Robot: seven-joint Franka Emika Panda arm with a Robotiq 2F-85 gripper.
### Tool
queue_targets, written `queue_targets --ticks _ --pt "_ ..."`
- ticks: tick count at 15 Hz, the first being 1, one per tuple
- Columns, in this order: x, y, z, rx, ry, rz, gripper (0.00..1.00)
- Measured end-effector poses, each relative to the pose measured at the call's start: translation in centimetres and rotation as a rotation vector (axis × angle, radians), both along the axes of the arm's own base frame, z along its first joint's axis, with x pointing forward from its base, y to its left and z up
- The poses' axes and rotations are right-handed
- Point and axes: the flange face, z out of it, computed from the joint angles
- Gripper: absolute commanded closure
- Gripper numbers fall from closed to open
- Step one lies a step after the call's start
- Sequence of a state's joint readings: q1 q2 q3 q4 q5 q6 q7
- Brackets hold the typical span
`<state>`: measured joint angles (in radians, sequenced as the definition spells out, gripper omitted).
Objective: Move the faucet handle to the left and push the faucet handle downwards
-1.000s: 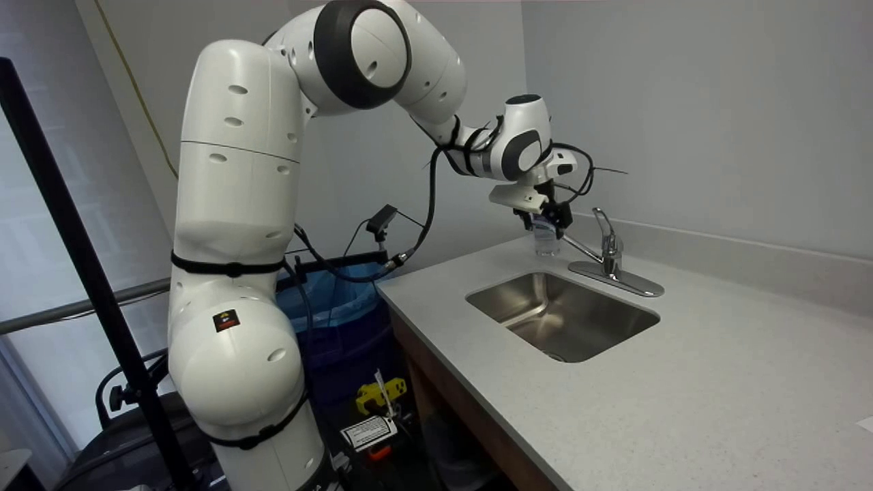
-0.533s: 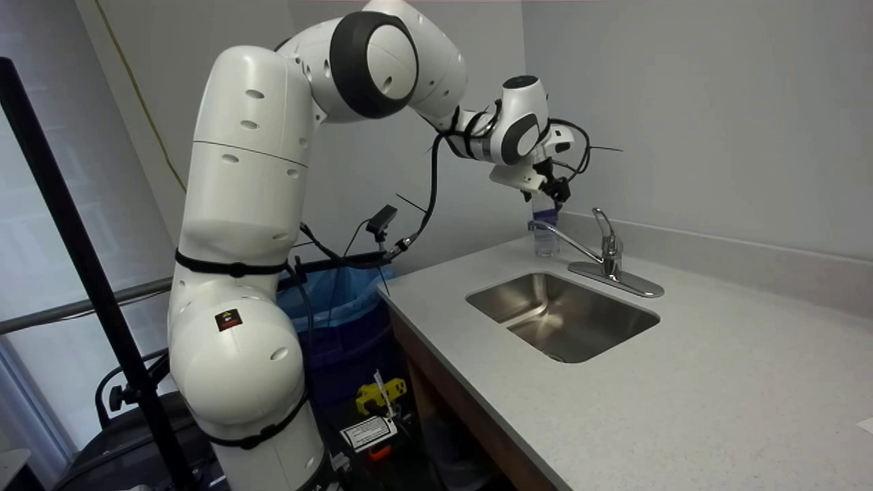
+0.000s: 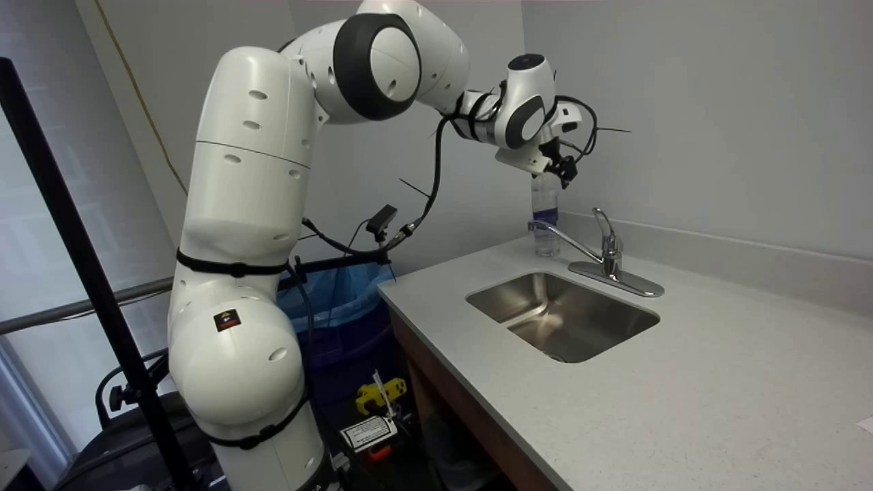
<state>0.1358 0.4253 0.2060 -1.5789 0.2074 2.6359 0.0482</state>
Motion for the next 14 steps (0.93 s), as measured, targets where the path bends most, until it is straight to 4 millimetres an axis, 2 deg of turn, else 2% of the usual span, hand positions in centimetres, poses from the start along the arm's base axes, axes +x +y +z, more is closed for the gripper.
queue_targets --ticks 3,14 --pt "0.7 -1.1 0.6 0.017 -0.01 -0.024 0.0" --pt "3.2 -6.2 0.2 0.054 0.012 -0.188 0.0"
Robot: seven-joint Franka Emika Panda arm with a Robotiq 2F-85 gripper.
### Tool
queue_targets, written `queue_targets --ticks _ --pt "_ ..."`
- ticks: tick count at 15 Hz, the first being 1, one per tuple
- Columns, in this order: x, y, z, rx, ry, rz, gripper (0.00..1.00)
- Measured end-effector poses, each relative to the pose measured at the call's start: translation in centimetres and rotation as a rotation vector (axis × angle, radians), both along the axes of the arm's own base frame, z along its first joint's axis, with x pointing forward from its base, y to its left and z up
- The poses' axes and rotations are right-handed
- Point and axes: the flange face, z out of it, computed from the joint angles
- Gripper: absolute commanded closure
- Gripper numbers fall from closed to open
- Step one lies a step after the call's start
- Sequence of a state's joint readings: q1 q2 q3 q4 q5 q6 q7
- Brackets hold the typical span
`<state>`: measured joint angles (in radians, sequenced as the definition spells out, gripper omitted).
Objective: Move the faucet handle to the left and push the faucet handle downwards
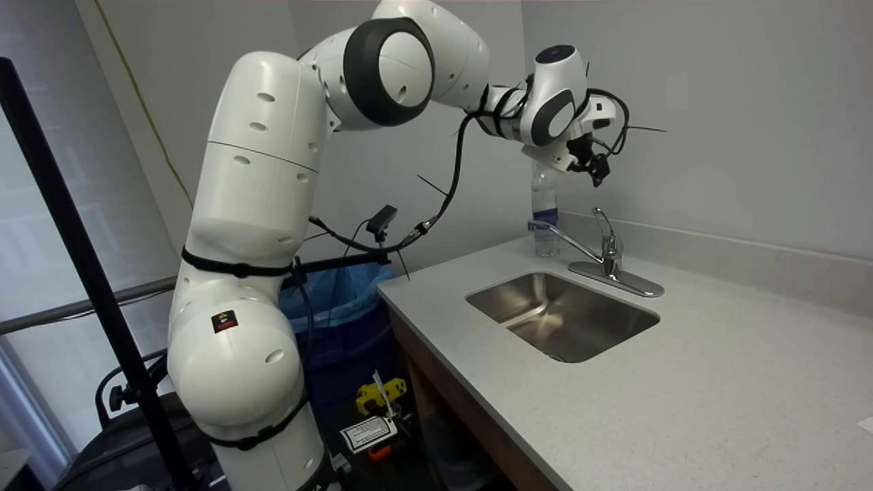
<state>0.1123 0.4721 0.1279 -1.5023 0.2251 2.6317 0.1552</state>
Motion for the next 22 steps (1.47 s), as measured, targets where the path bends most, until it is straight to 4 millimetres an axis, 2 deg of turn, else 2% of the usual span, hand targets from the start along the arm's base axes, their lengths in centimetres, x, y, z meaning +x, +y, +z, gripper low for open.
queue_targets --ticks 4,8,16,22 --pt "0.5 -1.3 -0.7 0.007 0.018 -0.044 0.0" --pt "0.7 -1.8 -2.4 0.005 0.054 -0.06 0.0" --pt "0.2 -1.7 -4.7 -0.014 0.164 -0.038 0.0" --pt "-1.0 -1.7 -7.4 -0.052 0.255 -0.016 0.0"
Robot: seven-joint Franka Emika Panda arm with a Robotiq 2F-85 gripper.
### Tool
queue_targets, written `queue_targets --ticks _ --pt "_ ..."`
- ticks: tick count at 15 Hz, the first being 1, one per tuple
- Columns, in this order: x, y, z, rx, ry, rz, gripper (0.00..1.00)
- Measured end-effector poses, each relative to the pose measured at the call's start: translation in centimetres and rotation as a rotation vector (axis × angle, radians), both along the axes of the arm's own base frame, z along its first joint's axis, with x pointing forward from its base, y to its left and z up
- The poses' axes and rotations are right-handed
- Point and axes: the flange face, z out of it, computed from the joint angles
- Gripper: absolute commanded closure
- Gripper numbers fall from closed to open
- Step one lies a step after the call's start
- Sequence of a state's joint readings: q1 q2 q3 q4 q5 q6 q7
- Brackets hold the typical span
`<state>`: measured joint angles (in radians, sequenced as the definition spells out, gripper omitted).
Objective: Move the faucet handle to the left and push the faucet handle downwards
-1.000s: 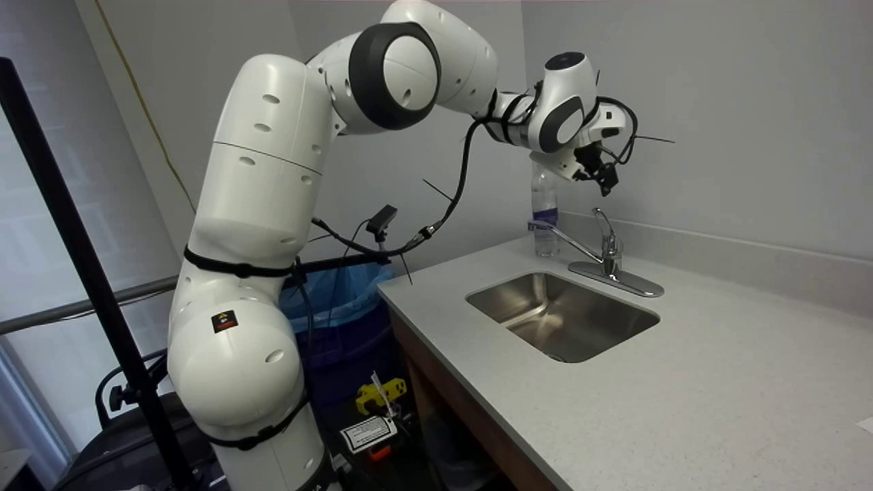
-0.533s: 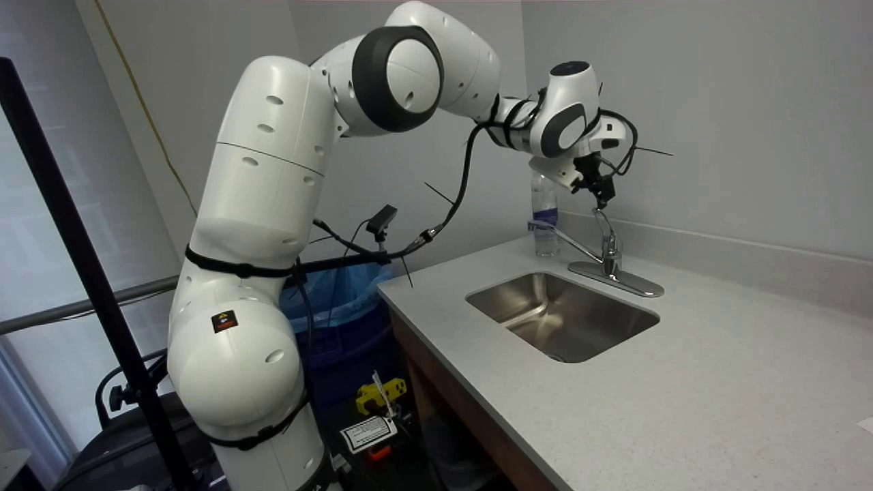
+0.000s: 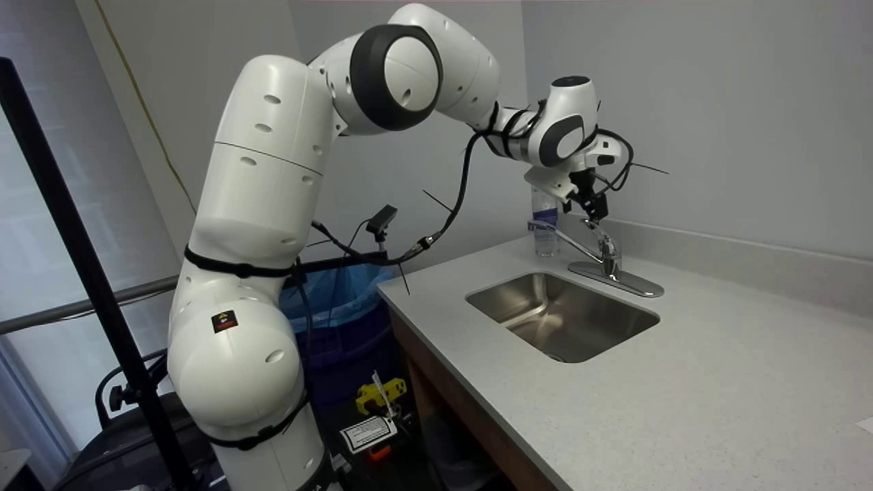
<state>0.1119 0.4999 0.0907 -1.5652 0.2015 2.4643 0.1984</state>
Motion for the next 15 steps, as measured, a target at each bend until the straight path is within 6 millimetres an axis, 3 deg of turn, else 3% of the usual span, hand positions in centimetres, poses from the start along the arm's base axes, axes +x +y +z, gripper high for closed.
queue_targets --ticks 5,15 --pt "-1.3 -0.3 -2.2 -0.043 0.059 0.022 0.0" --pt "-1.7 -0.3 -2.4 -0.089 0.027 0.042 0.0"
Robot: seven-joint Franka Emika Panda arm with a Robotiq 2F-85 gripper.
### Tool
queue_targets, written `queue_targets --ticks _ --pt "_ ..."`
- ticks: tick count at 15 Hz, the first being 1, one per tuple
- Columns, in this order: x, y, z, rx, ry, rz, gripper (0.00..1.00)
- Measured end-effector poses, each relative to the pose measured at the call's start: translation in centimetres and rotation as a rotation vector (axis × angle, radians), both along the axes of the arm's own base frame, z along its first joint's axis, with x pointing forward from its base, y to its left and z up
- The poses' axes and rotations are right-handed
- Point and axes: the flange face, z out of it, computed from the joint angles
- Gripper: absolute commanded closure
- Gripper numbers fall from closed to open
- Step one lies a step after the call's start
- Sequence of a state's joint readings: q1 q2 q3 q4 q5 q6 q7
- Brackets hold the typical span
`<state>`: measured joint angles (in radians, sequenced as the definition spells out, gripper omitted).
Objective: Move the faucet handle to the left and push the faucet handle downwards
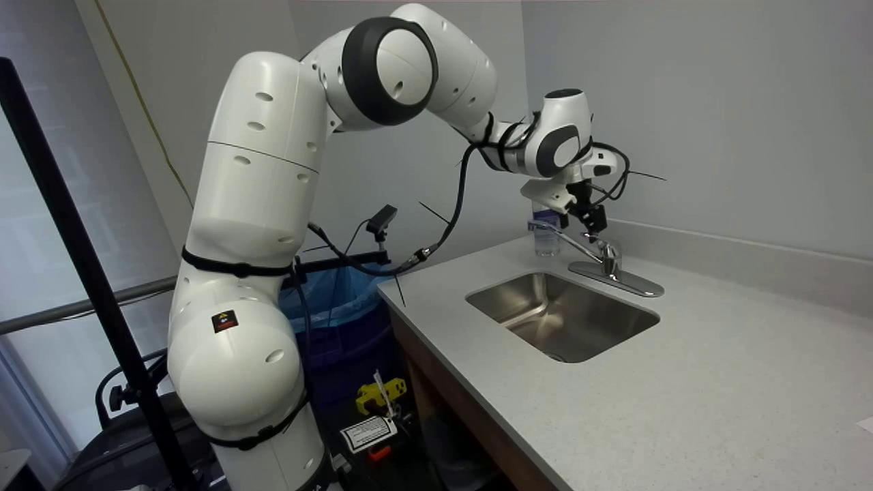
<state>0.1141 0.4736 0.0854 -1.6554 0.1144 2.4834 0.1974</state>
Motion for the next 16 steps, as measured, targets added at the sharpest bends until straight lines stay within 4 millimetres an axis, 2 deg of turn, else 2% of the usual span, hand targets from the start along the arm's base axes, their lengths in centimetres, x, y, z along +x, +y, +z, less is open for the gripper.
queue_targets --ticks 9,13,16 --pt "0.8 0.1 2.7 0.003 -0.16 -0.004 0.0" --pt "0.2 0.7 5.8 0.04 -0.192 -0.006 0.0" --pt "-1.2 0.6 8.1 0.043 -0.171 -0.002 0.0"
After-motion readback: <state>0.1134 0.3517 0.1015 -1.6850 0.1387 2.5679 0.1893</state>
